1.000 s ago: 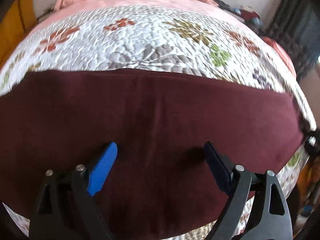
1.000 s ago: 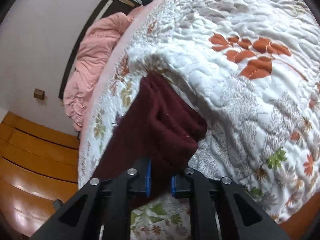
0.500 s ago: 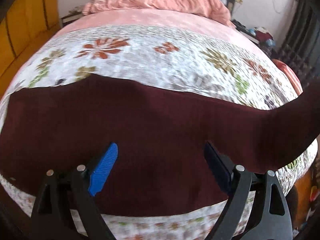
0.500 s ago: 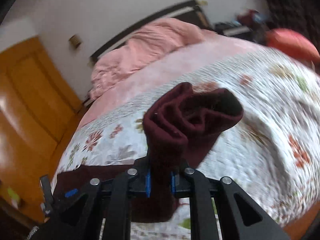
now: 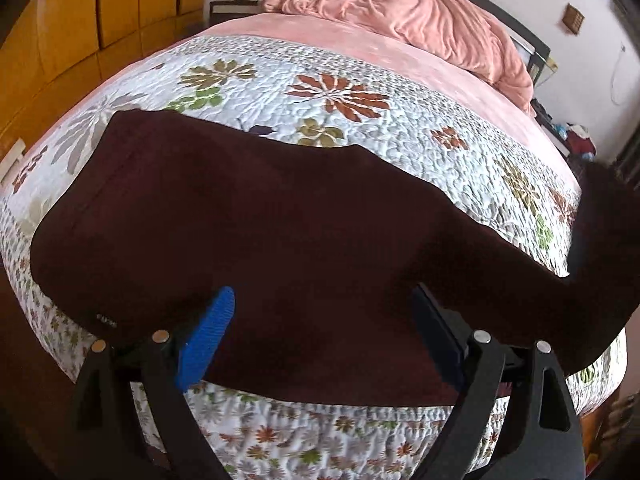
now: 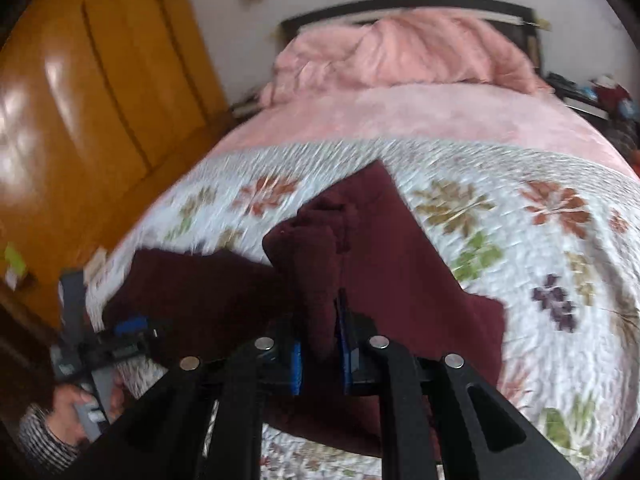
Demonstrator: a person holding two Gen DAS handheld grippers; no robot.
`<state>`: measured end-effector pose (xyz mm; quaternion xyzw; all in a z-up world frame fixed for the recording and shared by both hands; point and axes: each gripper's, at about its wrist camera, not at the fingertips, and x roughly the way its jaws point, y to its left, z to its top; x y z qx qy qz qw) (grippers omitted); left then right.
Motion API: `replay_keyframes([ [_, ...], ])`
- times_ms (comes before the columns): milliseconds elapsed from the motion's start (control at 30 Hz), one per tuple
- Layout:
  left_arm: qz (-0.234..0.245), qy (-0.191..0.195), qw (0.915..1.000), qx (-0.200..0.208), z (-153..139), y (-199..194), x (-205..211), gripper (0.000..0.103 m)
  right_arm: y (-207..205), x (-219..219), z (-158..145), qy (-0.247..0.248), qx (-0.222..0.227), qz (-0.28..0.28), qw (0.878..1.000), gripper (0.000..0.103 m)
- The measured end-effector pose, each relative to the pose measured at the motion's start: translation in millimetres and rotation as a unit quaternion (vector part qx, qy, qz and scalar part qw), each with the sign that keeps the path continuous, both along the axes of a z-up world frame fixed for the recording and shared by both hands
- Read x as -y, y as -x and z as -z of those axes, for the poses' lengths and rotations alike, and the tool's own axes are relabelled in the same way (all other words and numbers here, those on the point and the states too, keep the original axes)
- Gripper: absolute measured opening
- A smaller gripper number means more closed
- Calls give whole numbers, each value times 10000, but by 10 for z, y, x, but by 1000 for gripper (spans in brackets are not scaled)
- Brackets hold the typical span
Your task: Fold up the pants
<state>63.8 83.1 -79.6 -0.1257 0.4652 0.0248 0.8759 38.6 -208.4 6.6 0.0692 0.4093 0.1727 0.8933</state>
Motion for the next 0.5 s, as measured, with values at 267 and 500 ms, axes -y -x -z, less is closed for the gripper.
replay_keyframes([
  [267,81,-34,9999,-54,8,-37,-41,89,-9,-611,822,493,-939,-562,9928,21],
  [500,14,71,9999,-111,66,-28,-125,89,206,-485,815,-594,-1119,-1094,9859,65],
])
